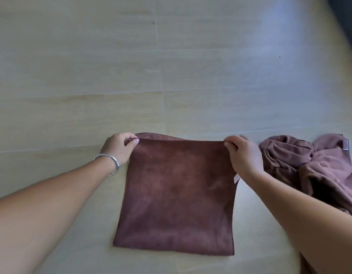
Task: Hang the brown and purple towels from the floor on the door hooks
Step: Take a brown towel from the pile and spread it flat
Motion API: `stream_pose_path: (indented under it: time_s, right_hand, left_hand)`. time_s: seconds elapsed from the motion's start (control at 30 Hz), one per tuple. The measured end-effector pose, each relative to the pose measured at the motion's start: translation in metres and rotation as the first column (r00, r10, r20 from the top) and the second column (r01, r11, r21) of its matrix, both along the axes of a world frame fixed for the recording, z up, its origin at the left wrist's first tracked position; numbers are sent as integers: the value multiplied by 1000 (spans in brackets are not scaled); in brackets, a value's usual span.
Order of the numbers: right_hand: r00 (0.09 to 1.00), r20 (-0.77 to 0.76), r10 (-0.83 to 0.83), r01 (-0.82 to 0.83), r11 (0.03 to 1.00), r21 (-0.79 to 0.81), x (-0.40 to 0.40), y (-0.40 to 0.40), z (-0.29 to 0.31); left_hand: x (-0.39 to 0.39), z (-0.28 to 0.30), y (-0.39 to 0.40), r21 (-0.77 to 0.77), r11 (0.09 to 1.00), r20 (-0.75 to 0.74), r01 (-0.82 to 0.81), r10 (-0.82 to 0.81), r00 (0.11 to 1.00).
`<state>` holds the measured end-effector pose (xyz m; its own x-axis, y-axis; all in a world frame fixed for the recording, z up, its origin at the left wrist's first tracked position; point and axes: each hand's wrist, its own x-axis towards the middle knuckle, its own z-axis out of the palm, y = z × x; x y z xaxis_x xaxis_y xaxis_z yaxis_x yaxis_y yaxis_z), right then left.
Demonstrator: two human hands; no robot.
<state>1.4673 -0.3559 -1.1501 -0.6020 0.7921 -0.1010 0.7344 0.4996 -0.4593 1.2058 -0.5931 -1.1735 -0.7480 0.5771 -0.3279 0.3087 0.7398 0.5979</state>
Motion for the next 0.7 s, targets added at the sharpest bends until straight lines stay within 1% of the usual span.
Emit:
stream_pose_path:
  time_s: [0.1, 0.17, 0.2, 0.23, 0.27, 0.3, 0.33, 0.37, 0.4, 0.43, 0.47, 0.5, 0.53, 0.6, 0.7]
  right_hand:
    - [998, 65, 26, -24, 1000, -17, -25, 27, -54]
    - [976, 204, 72, -87, 994, 66, -35, 33, -86]
    - [962, 256, 96, -131, 984, 122, -37, 31, -95]
    - [959, 248, 137, -183, 968, 172, -36, 27, -100]
    - [956, 200, 213, -255, 942, 216, -33, 21, -100]
    - [937, 140, 319, -346, 899, 268, -29, 14, -96]
    - [896, 106, 431, -441, 833, 335, -22, 6, -91]
    - [840, 119, 530, -530, 754, 388, -13, -2, -86]
    - [780, 162, 604, -611, 678, 409, -3, -12, -82]
    - [727, 213, 653, -675, 622, 396, 7, -23, -81]
    - [682, 265, 682, -727, 593, 347, 18, -35, -82]
    - [650, 315, 692, -760, 586, 280, 28, -46, -84]
    - [631, 364, 685, -772, 600, 210, 38, -52, -87]
    - [594, 469, 654, -767, 636, 85, 50, -48, -92]
    - [523, 584, 621, -763, 646, -4, 40, -17, -92]
  left_hand:
    - [-23, -47, 30, -81, 997, -61, 21, -26, 998]
    - [-30, -71, 43, -150, 988, -140, 25, -47, 989]
    - [-31, -76, 45, -144, 989, -201, 23, -52, 978]
    - [-29, -78, 45, -115, 993, -272, 34, -64, 960]
    - [-24, -76, 42, -72, 995, -353, 68, -89, 931]
    - [-17, -70, 36, -32, 989, -441, 141, -141, 886]
    - [-7, -64, 29, -18, 968, -521, 252, -224, 824]
    - [6, -58, 19, -51, 925, -573, 376, -336, 748]
    - [22, -54, 7, -112, 862, -579, 495, -461, 672]
    - [40, -54, -6, -178, 789, -550, 588, -575, 605]
    - [59, -57, -20, -245, 721, -501, 649, -667, 552]
    - [75, -62, -33, -297, 665, -449, 685, -731, 515]
    - [86, -66, -43, -336, 627, -401, 703, -771, 495]
    - [90, -76, -53, -400, 586, -345, 704, -808, 477]
    - [64, -84, -34, -479, 549, -325, 684, -835, 443]
